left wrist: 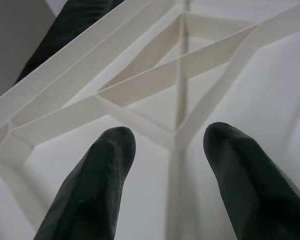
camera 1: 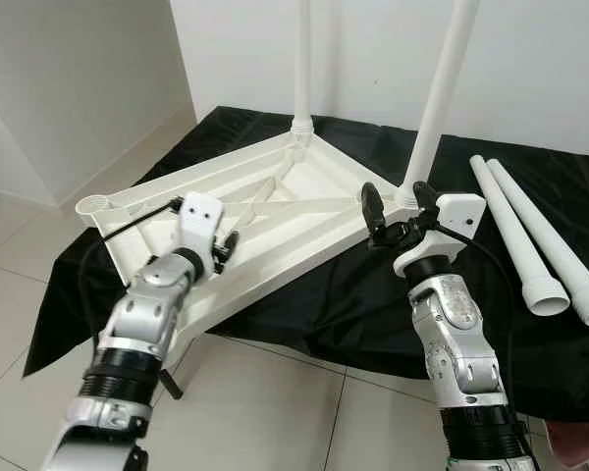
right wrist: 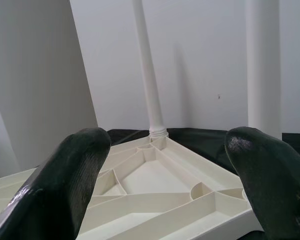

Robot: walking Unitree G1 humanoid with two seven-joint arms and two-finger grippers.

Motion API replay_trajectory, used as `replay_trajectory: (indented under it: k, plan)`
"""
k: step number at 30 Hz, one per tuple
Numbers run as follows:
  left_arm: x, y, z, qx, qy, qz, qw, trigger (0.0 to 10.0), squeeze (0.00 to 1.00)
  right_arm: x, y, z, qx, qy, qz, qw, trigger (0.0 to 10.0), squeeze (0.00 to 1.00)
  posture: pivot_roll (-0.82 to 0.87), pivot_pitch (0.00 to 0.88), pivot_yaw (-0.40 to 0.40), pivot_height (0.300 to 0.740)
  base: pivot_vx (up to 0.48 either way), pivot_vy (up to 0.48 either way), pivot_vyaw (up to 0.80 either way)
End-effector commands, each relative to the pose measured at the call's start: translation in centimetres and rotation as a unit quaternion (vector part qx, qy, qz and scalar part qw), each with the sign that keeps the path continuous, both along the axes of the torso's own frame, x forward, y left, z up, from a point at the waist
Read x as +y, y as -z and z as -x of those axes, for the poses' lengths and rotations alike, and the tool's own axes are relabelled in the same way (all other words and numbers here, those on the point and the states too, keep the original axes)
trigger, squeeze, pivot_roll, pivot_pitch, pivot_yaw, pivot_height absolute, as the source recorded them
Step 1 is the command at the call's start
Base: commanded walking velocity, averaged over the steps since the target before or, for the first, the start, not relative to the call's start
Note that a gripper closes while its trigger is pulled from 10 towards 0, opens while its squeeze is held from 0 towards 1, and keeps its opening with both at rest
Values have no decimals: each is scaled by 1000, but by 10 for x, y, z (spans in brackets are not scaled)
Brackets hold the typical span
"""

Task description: Building children table

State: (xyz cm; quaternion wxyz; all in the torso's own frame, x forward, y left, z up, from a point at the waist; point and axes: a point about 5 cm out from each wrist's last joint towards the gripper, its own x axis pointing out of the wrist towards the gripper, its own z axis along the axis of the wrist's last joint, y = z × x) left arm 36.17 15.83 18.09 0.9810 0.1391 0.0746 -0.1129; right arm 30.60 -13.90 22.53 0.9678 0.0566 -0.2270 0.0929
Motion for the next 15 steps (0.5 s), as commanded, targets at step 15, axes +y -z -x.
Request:
replay_trajectory:
  k: [15]
  plan:
    - [-24, 21, 0, 62, 46, -142, 987, 10000, 0, -11, -12, 7, -23, 17, 1, 1000, 10000, 0, -127, 83, 105, 740, 0, 0, 0]
